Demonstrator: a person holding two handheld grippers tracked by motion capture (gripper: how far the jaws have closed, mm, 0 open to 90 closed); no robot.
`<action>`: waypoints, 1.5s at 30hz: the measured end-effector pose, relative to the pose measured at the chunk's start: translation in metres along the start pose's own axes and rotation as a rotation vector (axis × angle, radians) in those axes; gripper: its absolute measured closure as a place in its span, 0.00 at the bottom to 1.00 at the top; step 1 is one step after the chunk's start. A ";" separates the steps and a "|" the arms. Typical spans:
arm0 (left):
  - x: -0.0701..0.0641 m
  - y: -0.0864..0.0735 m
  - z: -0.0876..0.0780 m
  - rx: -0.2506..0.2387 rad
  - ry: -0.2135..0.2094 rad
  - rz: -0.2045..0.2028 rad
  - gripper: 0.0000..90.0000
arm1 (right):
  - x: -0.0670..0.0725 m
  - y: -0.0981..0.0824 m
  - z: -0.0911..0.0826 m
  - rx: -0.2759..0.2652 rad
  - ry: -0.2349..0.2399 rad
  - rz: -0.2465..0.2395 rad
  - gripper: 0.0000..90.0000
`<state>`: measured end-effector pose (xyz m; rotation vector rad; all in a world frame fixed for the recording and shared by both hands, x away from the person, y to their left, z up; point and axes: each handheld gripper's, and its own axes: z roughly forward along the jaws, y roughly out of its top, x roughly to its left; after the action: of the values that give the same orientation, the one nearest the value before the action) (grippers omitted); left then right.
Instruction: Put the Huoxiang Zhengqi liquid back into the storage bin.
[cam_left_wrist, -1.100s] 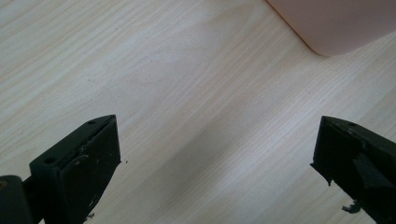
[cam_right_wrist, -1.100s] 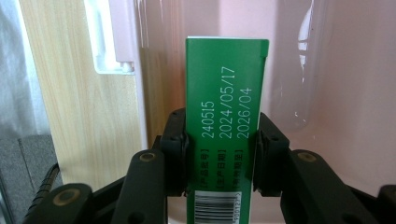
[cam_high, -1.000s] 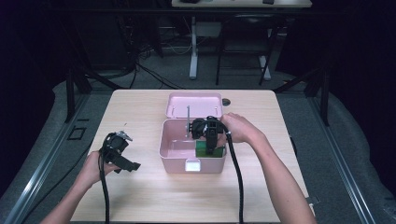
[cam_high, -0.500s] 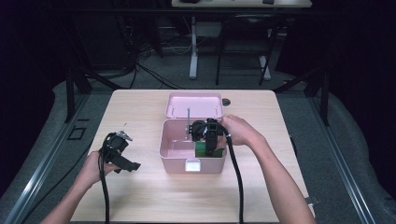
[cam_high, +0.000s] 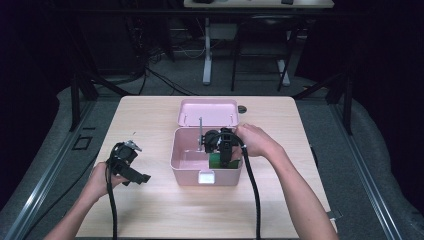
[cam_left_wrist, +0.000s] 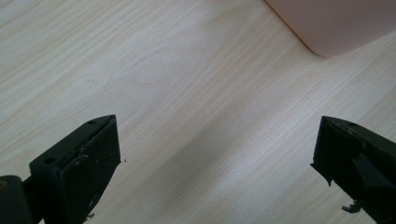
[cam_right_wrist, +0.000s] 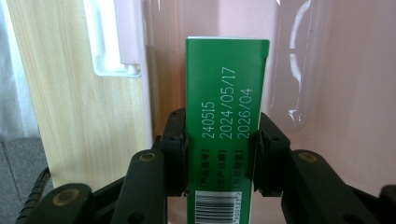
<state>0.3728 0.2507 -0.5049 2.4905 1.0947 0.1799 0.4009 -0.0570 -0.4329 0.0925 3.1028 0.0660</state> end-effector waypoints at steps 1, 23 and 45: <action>0.000 0.000 0.000 0.000 0.001 0.000 0.01 | 0.001 0.000 0.000 0.001 -0.007 -0.002 0.70; -0.001 0.001 0.001 0.005 -0.003 0.002 0.01 | -0.006 -0.012 -0.011 -0.017 0.007 0.075 0.53; 0.005 0.021 -0.011 -0.027 -0.020 -0.018 0.01 | -0.006 -0.053 -0.045 -0.244 -0.028 0.274 0.17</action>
<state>0.3875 0.2445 -0.4862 2.4521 1.0995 0.1632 0.4018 -0.1119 -0.3901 0.5037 3.0026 0.4432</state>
